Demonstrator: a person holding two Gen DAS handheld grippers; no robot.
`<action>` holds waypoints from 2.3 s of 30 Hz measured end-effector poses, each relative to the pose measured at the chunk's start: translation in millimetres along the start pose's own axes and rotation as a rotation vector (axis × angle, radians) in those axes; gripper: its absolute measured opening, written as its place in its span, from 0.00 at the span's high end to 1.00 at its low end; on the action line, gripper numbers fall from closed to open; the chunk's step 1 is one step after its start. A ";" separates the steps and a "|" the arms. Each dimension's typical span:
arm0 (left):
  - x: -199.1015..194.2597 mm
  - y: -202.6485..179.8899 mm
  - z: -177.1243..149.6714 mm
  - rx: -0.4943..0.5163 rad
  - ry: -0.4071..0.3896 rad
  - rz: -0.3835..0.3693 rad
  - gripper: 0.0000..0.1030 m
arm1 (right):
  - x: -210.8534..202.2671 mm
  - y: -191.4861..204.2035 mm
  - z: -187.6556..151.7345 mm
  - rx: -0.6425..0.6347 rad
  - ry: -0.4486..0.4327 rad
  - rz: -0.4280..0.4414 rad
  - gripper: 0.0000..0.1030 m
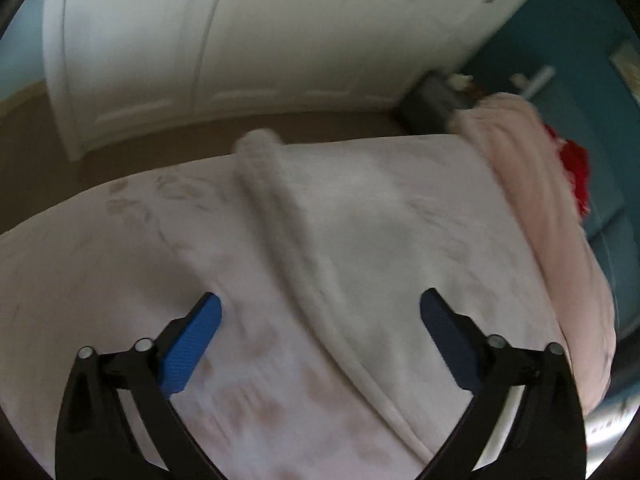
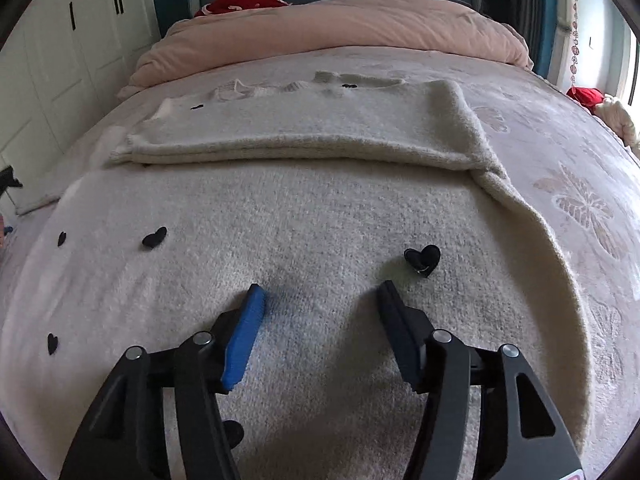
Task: Fold small clothes
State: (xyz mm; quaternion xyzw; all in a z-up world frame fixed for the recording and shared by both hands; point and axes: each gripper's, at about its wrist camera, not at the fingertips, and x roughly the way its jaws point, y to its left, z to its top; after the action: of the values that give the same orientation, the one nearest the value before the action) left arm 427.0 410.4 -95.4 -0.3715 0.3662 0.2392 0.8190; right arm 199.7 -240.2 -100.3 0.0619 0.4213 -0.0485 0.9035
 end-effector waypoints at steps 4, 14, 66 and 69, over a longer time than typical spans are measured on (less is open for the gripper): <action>10.0 -17.0 0.8 0.124 -0.019 0.052 0.91 | -4.7 5.7 -9.9 -0.006 -0.007 -0.007 0.40; -155.4 -199.3 -100.6 0.549 -0.187 -0.374 0.92 | -5.5 2.9 -14.7 0.018 -0.016 0.020 0.39; -28.8 -145.7 -258.7 -0.064 0.378 -0.463 0.90 | 35.3 -72.2 189.8 0.342 -0.033 0.182 0.94; -41.5 -153.3 -271.5 0.092 0.269 -0.458 0.91 | 71.6 -97.8 152.4 0.405 0.069 0.145 0.94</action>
State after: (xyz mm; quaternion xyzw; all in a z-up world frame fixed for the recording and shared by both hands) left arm 388.6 99.2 -120.5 -0.4354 0.3886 -0.0206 0.8118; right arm 347.0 -362.5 -65.1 0.2737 0.4281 -0.0651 0.8588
